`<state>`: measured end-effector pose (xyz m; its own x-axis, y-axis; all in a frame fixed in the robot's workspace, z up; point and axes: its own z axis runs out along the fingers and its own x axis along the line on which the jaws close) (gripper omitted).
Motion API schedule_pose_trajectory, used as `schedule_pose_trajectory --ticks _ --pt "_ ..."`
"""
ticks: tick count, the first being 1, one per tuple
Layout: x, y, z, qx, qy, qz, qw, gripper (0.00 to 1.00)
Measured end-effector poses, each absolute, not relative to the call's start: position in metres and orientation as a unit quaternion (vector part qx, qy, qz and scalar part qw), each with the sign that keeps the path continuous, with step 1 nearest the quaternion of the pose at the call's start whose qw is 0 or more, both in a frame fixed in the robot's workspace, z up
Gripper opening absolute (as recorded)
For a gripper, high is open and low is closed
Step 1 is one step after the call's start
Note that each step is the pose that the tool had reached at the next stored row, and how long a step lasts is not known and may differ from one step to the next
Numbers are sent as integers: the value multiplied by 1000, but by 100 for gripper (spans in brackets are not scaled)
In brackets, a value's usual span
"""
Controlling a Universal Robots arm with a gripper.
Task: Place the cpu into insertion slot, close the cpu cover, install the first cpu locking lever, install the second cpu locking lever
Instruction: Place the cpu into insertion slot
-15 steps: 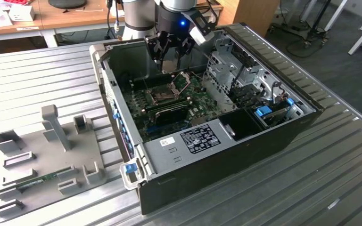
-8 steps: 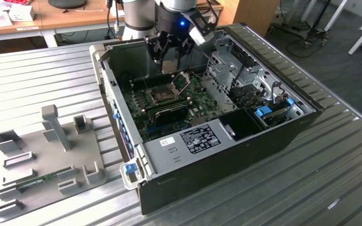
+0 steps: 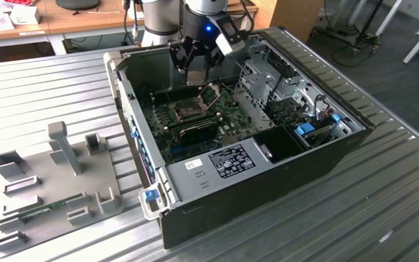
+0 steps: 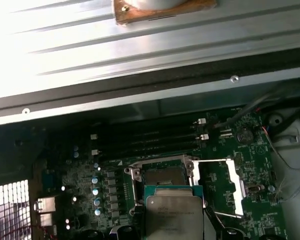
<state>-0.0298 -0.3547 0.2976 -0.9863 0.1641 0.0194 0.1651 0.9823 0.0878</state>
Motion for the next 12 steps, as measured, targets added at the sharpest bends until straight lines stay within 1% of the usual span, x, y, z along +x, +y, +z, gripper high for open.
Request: schedule_pose_trajectory --ticks 12 --pt "-30 -355 297 -104 -994 -45 5 54"
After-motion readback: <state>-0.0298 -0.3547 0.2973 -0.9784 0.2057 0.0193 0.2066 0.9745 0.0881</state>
